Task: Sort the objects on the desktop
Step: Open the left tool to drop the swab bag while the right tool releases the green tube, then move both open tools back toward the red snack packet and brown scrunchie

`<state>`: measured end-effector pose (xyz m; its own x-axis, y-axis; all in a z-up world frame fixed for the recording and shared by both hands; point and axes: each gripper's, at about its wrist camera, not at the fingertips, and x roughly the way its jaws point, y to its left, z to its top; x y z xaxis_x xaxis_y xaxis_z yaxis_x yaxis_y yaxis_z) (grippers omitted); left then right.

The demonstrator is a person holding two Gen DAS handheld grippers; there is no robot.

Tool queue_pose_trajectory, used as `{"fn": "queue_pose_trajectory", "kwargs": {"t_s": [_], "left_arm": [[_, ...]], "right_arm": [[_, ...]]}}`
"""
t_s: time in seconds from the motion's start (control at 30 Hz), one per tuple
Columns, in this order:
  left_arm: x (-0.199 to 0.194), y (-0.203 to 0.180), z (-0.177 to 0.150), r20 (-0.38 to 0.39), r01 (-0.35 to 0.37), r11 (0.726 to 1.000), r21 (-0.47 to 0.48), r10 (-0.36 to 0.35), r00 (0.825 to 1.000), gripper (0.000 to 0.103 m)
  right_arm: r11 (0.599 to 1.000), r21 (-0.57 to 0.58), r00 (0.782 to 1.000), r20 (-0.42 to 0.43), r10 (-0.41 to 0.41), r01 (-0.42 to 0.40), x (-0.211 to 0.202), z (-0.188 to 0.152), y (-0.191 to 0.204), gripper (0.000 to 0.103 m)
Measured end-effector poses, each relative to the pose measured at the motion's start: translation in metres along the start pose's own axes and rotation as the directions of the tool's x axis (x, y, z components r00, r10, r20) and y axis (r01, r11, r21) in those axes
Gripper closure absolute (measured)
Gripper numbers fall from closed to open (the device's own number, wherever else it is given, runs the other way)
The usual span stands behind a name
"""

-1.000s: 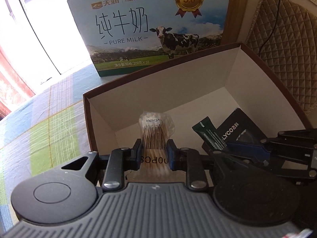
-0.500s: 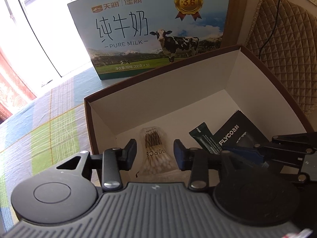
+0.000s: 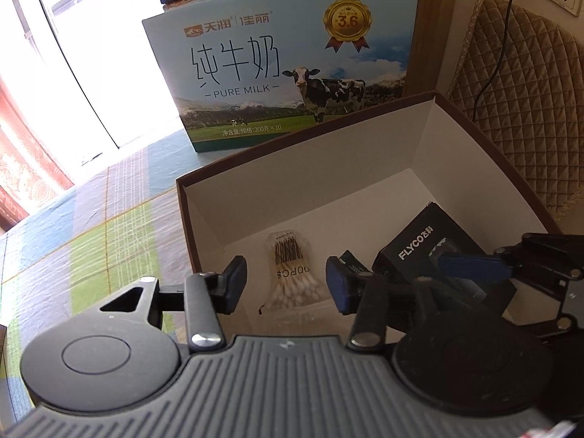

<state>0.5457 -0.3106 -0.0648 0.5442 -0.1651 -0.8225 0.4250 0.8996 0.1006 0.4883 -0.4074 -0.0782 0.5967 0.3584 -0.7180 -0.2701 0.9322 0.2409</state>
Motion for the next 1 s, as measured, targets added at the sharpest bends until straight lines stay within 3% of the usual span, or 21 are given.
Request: {"fn": "queue_pose_trajectory", "kwargs": {"t_s": [0.2, 0.6, 0.77, 1.0], "left_arm": [[-0.021, 0.001, -0.009, 0.027, 0.003, 1.0, -0.013, -0.003, 1.0, 0.054], [-0.08, 0.0, -0.043, 0.097, -0.018, 0.999, -0.05, 0.023, 0.995, 0.033], [-0.104, 0.003, -0.054, 0.12, -0.047, 0.996, -0.075, 0.056, 0.991, 0.026], [-0.145, 0.004, -0.071, 0.168, -0.074, 0.993, -0.098, 0.089, 0.982, 0.017]], "right_arm": [[0.999, -0.017, 0.999, 0.027, -0.027, 0.028, -0.021, -0.004, 0.004, 0.031], [0.997, -0.043, 0.995, 0.078, -0.065, 0.068, -0.069, -0.017, 0.023, 0.008], [0.997, -0.038, 0.993, 0.094, -0.064, 0.068, -0.091, -0.025, 0.029, 0.002], [0.997, -0.029, 0.99, 0.121, -0.073, 0.077, -0.121, -0.038, 0.036, 0.002]]}}
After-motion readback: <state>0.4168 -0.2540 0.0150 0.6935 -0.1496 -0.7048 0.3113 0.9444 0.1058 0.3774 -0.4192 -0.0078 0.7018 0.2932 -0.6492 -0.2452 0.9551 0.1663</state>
